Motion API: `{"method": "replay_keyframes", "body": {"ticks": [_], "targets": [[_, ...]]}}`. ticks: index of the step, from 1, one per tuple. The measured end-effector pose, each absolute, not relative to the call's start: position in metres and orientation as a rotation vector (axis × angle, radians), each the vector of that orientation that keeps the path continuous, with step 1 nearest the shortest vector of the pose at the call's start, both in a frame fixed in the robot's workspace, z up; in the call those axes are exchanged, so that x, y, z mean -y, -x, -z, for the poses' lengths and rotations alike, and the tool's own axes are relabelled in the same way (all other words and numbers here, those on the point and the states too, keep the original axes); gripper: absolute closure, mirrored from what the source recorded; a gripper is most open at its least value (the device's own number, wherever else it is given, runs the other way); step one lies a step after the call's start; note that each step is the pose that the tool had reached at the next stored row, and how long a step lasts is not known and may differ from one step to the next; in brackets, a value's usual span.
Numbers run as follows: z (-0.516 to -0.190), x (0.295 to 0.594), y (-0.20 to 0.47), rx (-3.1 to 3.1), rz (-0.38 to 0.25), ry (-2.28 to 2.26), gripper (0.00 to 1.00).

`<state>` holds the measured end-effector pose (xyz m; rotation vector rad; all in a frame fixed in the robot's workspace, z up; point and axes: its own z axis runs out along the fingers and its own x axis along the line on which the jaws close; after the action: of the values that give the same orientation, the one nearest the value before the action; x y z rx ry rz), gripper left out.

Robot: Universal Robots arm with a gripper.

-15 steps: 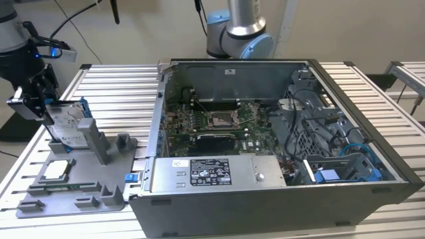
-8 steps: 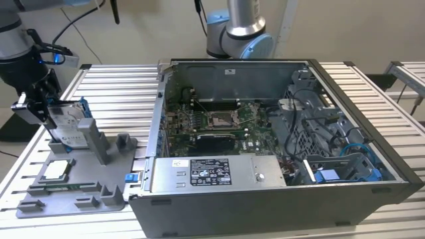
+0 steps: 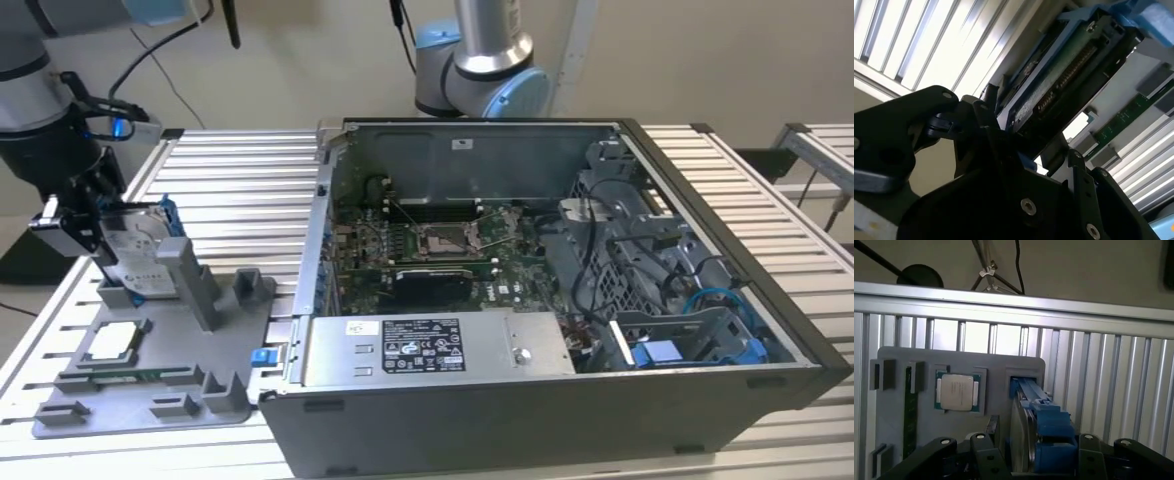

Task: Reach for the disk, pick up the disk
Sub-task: 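Pick up the disk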

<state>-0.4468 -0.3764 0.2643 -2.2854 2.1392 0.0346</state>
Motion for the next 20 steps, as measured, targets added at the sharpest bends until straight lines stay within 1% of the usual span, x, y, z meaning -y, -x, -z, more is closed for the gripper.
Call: {"method": "replay_keyframes", "body": {"ticks": [10, 11, 20], "targets": [[-0.2618, 0.3764, 0.4468, -2.133, -0.048, 2.279, 0.0], [-0.2618, 0.3764, 0.4468, -2.132, -0.049, 2.278, 1.0], [-0.2618, 0.3764, 0.4468, -2.127, -0.06, 2.272, 1.0]]}}
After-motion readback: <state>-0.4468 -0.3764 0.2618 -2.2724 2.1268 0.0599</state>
